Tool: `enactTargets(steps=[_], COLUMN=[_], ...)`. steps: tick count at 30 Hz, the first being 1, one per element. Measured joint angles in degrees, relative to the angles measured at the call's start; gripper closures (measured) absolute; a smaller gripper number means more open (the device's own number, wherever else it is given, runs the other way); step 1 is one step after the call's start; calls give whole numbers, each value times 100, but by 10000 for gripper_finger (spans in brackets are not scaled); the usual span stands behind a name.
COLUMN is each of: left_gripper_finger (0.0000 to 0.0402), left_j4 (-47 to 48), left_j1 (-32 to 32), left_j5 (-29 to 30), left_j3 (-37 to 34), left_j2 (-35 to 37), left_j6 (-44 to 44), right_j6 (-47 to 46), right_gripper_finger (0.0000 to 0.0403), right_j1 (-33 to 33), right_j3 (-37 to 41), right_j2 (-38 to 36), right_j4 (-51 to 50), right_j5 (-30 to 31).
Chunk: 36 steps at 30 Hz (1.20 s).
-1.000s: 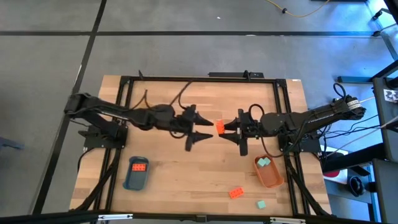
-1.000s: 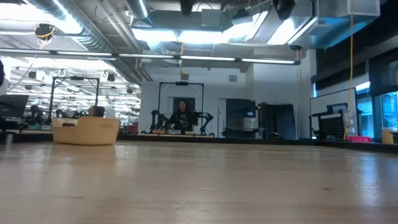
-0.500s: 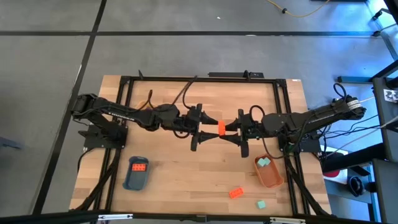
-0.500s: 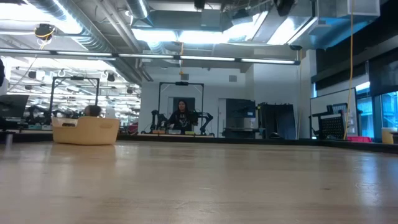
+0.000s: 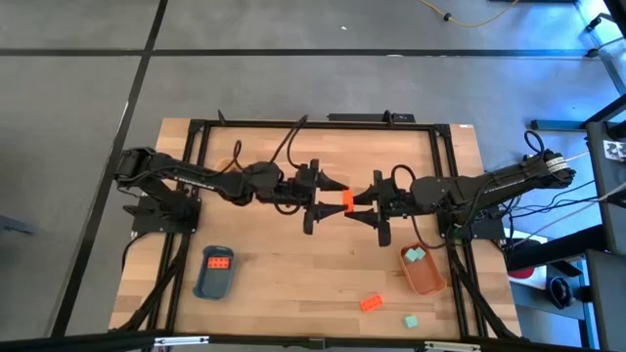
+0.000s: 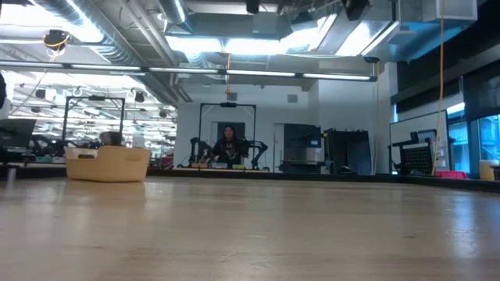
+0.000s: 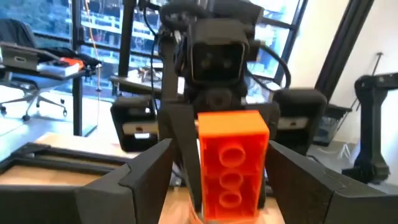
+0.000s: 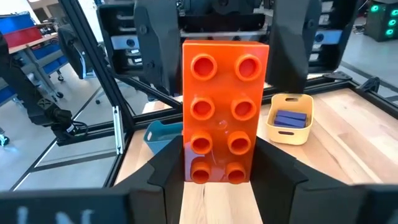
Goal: Sort & place blocks by color
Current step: Put the top orange game piece into the green bin
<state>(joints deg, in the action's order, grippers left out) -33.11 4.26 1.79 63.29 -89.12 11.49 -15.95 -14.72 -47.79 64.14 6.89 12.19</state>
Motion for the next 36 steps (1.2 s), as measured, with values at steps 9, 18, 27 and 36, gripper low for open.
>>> enactTargets(steps=[9,18,27,36], left_gripper_finger=[164,174,175,219], left_j4=[-264,-550,-336,-99], left_j1=[31,28,25,28], left_j5=[-124,-47,-40,-64], left_j3=[-1,48,457,455], left_j2=[-61,-349,-548,-551], left_j6=[-7,4,-295,-173], right_j6=[105,142,127,143], right_gripper_finger=[259,259,259,259], right_j1=[11,31,31,31], right_j3=[2,4,4,4], right_j2=[0,0,0,0], right_j4=[-28,-30,-39,-32], right_j5=[-24,-124,-132,-129])
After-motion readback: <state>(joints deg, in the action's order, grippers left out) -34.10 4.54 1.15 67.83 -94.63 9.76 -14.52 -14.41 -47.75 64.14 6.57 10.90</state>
